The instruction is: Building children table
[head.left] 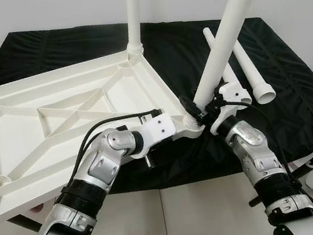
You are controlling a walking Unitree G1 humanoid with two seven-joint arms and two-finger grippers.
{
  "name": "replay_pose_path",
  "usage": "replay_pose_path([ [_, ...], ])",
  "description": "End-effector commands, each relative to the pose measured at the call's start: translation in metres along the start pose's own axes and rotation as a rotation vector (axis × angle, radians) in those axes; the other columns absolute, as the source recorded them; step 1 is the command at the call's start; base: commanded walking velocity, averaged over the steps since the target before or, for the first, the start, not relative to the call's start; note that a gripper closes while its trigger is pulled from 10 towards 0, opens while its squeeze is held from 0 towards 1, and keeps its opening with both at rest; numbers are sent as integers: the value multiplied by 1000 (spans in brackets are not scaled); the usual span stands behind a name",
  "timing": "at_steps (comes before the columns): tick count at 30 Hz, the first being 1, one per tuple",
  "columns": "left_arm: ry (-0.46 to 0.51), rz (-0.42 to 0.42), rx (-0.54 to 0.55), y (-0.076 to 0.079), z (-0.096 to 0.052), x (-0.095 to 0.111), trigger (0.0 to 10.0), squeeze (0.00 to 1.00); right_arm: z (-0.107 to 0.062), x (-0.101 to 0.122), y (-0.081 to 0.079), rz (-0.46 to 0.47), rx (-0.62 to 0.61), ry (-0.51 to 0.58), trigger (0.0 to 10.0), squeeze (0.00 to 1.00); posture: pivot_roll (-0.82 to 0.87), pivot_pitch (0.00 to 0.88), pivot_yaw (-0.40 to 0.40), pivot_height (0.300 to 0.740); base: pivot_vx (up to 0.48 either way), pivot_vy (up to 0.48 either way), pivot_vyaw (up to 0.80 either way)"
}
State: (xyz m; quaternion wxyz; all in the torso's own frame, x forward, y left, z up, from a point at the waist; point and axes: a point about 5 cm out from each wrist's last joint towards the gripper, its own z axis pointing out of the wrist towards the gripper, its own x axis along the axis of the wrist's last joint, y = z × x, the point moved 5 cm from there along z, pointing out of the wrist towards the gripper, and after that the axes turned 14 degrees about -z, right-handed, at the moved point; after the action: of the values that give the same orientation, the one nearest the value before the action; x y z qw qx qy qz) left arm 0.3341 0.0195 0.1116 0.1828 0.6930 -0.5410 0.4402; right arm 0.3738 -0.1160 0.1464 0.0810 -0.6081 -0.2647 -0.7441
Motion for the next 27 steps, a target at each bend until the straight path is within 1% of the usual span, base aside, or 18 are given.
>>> replay_pose_path([
  [1,-73,-16,40,-5,-2,-20,10000,0,-17,-45,1,25,1,-201,10000,0,25,70,-57,740,0,0,0],
  [5,-73,-14,40,-5,-3,-20,10000,0,-12,-45,4,5,10,-221,10000,0,25,71,-55,740,0,0,0],
  [8,-70,-14,41,-5,-3,-19,10000,0,-5,-40,6,-9,26,-216,10000,0,30,72,-62,740,0,0,0],
  [13,-69,-15,42,-4,-3,-19,10000,0,-4,-41,5,-14,36,-222,10000,0,30,73,-63,740,0,0,0],
  [16,-69,-17,45,-4,-3,-19,10000,0,-7,-47,6,-16,32,-239,10000,0,31,74,-66,740,0,0,0],
  [18,-69,-17,45,-4,-4,-19,10000,0,-10,-49,6,-12,25,-242,10000,0,31,75,-65,740,0,0,0],
  [20,-68,-18,45,-4,-4,-19,10000,0,-16,-53,8,0,3,-244,10000,0,32,76,-65,740,0,0,0],
  [21,-68,-18,45,-4,-4,-19,10000,0,-16,-53,8,0,3,-244,10000,0,32,76,-65,740,0,0,0],
  [23,-67,-18,44,-4,-5,-19,10000,0,-22,-56,10,18,-18,-239,10000,0,32,77,-64,740,0,0,0],
  [26,-68,-17,44,-3,-5,-19,10000,0,-25,-57,13,31,-44,-227,10000,0,31,76,-63,740,0,0,0],
  [27,-68,-15,44,-3,-5,-19,10000,0,-29,-57,14,43,-65,-217,10000,0,30,77,-63,740,0,0,0],
])
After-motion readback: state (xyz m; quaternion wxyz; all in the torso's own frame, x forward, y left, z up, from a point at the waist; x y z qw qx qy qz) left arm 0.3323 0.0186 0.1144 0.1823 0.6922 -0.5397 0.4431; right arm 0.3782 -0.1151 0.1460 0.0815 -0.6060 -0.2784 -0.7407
